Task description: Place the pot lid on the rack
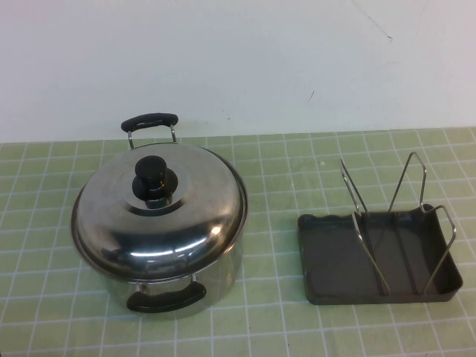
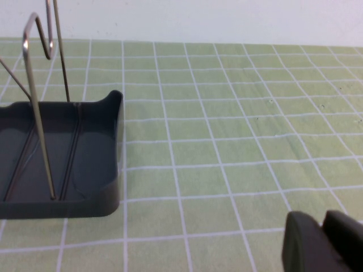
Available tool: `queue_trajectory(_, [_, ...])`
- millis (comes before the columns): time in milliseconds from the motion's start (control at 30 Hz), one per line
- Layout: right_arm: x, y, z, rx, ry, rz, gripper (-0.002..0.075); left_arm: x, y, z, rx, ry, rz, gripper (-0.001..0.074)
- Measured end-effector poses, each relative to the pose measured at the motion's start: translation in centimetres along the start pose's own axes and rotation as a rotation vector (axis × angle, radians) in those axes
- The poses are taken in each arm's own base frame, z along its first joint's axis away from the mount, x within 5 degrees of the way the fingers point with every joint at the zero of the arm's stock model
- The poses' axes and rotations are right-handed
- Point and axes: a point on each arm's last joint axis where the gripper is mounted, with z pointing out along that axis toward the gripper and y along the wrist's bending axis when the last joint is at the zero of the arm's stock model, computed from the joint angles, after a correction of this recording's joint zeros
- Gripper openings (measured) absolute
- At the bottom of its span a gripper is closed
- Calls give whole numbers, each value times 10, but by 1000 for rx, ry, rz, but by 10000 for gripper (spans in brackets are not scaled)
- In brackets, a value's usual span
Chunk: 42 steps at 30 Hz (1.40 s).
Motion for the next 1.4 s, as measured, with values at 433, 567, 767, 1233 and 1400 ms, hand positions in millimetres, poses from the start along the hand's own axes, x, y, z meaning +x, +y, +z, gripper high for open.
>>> queue_trajectory(433, [0, 0, 0, 0, 0, 0, 64, -19, -10, -3, 221, -133, -1067, -2])
queue_trajectory(567, [0, 0, 0, 0, 0, 0, 64, -21, -9, -3, 224, -159, -1076, -2])
queue_trajectory(767, [0, 0, 0, 0, 0, 0, 64, -63, -17, -10, 237, -98, -565, -2])
queue_trajectory(1233, [0, 0, 0, 0, 0, 0, 64, -156, -32, 75, 200, -53, -121, 295])
queue_trajectory(1400, [0, 0, 0, 0, 0, 0, 64, -158, -67, 105, 368, -199, -84, 611])
